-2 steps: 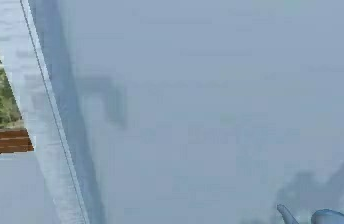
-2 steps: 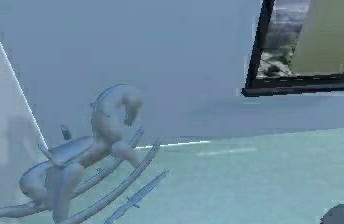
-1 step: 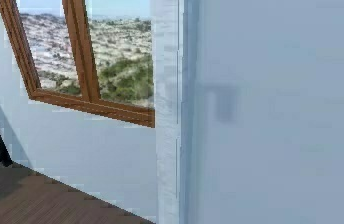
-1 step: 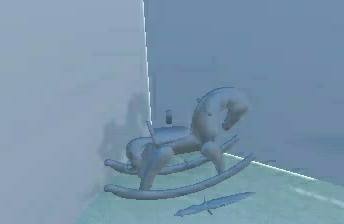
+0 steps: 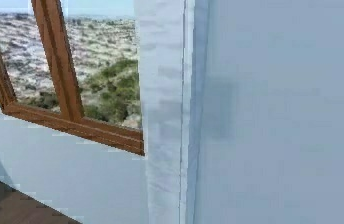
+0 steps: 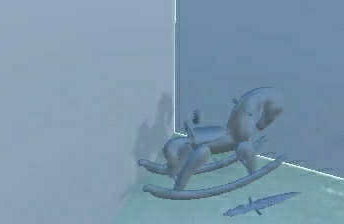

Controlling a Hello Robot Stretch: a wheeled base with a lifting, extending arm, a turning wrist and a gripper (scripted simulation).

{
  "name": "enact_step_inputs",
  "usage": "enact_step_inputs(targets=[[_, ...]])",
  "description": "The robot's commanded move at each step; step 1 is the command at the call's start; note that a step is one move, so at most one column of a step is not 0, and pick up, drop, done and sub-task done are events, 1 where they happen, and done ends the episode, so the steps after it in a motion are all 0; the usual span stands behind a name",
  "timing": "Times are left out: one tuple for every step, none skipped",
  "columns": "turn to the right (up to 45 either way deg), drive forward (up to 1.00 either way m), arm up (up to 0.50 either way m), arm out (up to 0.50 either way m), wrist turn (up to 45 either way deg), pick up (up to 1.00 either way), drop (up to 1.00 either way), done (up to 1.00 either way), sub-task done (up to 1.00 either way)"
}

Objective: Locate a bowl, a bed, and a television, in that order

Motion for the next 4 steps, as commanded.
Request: enact_step_inputs(targets=[[-9.0, 0.0, 0.0, 0.0, 0.0, 0.0, 0.0, 0.0, 0.0], [0.0, 0.05, 0.0, 0.0, 0.0, 0.0, 0.0, 0.0, 0.0], [-45.0, 0.0, 0.0, 0.0, 0.0, 0.0, 0.0, 0.0, 0.0], [-9.0, 0.0, 0.0, 0.0, 0.0, 0.0, 0.0, 0.0, 0.0]])
